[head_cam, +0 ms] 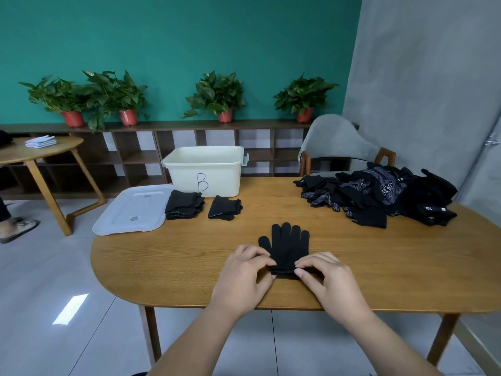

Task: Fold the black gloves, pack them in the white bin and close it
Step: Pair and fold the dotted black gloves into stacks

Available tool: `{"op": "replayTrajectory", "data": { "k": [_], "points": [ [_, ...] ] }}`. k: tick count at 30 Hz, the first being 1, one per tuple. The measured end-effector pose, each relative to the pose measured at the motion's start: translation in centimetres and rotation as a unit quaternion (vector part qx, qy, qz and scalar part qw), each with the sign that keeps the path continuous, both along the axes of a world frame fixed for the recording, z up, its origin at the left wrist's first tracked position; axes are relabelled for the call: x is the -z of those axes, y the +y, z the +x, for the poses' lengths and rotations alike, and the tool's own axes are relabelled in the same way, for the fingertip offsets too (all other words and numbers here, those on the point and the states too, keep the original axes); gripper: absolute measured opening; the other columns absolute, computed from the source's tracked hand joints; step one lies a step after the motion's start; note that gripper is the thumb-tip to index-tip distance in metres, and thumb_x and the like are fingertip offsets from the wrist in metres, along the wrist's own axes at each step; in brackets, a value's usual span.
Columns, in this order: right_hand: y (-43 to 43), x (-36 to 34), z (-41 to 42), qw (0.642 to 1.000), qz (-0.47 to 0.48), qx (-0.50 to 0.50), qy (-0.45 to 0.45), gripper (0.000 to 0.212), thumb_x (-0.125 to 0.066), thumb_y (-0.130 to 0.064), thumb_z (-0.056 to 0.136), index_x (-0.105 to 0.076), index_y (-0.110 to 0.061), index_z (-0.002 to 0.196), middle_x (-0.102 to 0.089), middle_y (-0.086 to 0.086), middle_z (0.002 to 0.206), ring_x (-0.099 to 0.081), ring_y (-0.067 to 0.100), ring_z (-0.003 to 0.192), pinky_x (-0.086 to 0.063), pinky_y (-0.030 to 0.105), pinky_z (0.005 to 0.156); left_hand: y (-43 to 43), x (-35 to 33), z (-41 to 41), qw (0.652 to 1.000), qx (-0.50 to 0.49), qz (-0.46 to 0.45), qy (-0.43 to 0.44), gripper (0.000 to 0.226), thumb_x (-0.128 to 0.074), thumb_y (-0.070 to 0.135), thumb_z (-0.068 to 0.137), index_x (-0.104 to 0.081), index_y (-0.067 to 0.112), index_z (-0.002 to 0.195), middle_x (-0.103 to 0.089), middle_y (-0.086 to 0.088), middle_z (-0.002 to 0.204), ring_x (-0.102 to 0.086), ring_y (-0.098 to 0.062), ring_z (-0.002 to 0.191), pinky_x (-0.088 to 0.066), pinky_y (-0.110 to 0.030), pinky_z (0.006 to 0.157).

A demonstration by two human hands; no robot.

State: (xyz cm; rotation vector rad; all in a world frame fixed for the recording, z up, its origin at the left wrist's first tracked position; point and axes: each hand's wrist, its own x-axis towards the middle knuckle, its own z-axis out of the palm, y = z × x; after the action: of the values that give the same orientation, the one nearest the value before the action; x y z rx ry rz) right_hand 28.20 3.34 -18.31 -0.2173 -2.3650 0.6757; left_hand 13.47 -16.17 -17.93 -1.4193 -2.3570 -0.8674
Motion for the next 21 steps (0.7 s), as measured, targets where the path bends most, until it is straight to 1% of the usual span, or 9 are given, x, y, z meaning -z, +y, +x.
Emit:
{"op": "replayTrajectory", "data": {
  "k": [3, 5, 7, 9, 12, 14, 16, 18, 21],
  "points": [
    [0.1, -0.1, -0.1, 0.999, 0.014, -0.015, -0.031, 0.034, -0.081, -0.053, 0.084, -0.073, -0.038, 0.114, -0.063, -0.031, 0.123, -0.051, -0.002, 0.13, -0.041, 0.017, 0.106, 0.0, 0.0, 0.0, 1.0, 0.011, 0.018, -0.008, 0.02, -0.065, 0.041, 0.1, -0.075, 0.037, 0.117, -0.06, 0.026, 0.12, -0.046, -0.001, 0.122, -0.045, -0.035, 0.103],
    [0.2, 0.0, -0.4, 0.998, 0.038, -0.006, -0.053, 0.042, -0.083, -0.05, 0.083, -0.07, -0.04, 0.122, -0.059, -0.032, 0.129, -0.044, -0.006, 0.134, -0.04, 0.022, 0.111, 0.0, -0.1, 0.0, 0.999, 0.019, 0.037, -0.028, 0.019, -0.065, 0.043, 0.1, -0.074, 0.038, 0.117, -0.06, 0.027, 0.119, -0.047, 0.0, 0.122, -0.045, -0.035, 0.103],
    [0.2, 0.0, -0.5, 0.998, 0.037, 0.008, -0.049, 0.032, -0.083, -0.036, 0.087, -0.074, -0.039, 0.117, -0.063, -0.031, 0.12, -0.049, -0.008, 0.125, -0.047, 0.025, 0.106, -0.1, -0.2, 0.0, 0.998, 0.014, 0.049, -0.048, 0.023, -0.065, 0.049, 0.099, -0.072, 0.041, 0.12, -0.06, 0.029, 0.12, -0.047, 0.0, 0.124, -0.044, -0.032, 0.105],
    [0.2, -0.3, -0.2, 0.999, -0.011, 0.02, -0.035, 0.024, -0.08, -0.029, 0.091, -0.075, -0.041, 0.112, -0.068, -0.031, 0.109, -0.058, -0.008, 0.112, -0.051, 0.021, 0.095, -0.1, -0.4, 0.1, 0.997, -0.002, 0.044, -0.056, 0.034, -0.065, 0.056, 0.097, -0.067, 0.043, 0.128, -0.059, 0.029, 0.125, -0.045, 0.002, 0.126, -0.043, -0.029, 0.107],
    [0.2, -0.9, 0.2, 0.992, -0.121, 0.023, -0.02, 0.015, -0.074, -0.031, 0.097, -0.073, -0.041, 0.108, -0.072, -0.03, 0.098, -0.067, -0.001, 0.094, -0.05, 0.016, 0.081, -0.1, -0.3, 0.2, 0.996, -0.026, 0.023, -0.077, 0.043, -0.064, 0.06, 0.096, -0.058, 0.047, 0.137, -0.057, 0.028, 0.128, -0.047, 0.0, 0.124, -0.042, -0.027, 0.106],
    [0.3, -1.0, 0.2, 0.982, -0.186, 0.025, 0.003, 0.011, -0.075, -0.03, 0.095, -0.074, -0.038, 0.102, -0.073, -0.024, 0.09, -0.067, 0.003, 0.087, -0.049, 0.014, 0.077, -0.2, -0.1, 0.3, 0.995, -0.03, 0.013, -0.096, 0.044, -0.064, 0.059, 0.097, -0.054, 0.051, 0.139, -0.058, 0.03, 0.122, -0.05, -0.001, 0.119, -0.044, -0.028, 0.103],
    [0.6, -0.9, 0.0, 0.97, -0.238, 0.035, 0.016, 0.008, -0.078, -0.03, 0.093, -0.075, -0.034, 0.099, -0.073, -0.015, 0.086, -0.066, 0.005, 0.081, -0.05, 0.017, 0.076, -0.2, 0.0, 0.3, 0.993, -0.022, 0.017, -0.113, 0.045, -0.066, 0.056, 0.096, -0.051, 0.053, 0.139, -0.062, 0.03, 0.117, -0.054, 0.002, 0.115, -0.047, -0.027, 0.099],
    [0.8, -0.8, -0.3, 0.964, -0.261, 0.057, 0.006, 0.013, -0.079, -0.033, 0.092, -0.07, -0.032, 0.102, -0.074, -0.011, 0.085, -0.068, 0.003, 0.082, -0.051, 0.019, 0.077, -0.2, 0.0, 0.4, 0.992, -0.009, 0.021, -0.121, 0.046, -0.068, 0.052, 0.097, -0.05, 0.053, 0.14, -0.065, 0.028, 0.117, -0.056, 0.006, 0.113, -0.048, -0.023, 0.096],
    [0.8, -1.2, -0.6, 0.96, -0.265, 0.096, -0.012, 0.029, -0.079, -0.034, 0.092, -0.064, -0.033, 0.117, -0.076, -0.013, 0.085, -0.068, -0.005, 0.083, -0.048, 0.01, 0.073, -0.2, -0.1, 0.4, 0.992, 0.007, 0.017, -0.124, 0.047, -0.068, 0.047, 0.098, -0.05, 0.053, 0.141, -0.066, 0.026, 0.122, -0.056, 0.008, 0.116, -0.047, -0.02, 0.097]
  ]
}}
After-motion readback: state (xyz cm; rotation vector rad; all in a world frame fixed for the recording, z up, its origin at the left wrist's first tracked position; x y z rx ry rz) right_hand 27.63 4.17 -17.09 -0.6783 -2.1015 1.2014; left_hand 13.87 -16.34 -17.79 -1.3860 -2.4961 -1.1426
